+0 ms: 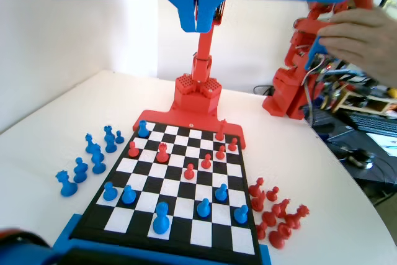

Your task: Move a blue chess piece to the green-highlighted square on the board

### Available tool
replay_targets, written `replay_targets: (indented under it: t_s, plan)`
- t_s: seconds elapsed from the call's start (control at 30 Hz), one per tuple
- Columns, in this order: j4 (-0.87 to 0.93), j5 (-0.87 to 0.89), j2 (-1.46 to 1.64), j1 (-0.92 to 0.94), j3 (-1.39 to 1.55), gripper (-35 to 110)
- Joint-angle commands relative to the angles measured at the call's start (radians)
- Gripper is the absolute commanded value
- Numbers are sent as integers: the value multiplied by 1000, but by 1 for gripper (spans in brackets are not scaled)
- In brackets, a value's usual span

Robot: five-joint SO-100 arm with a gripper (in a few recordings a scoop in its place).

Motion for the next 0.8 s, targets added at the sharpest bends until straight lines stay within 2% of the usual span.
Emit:
replay_targets:
  t_s: [0.0,0.77]
  plan:
    - [-48,5,20,-3,40,1]
    - [-49,18,21,-5,52,2]
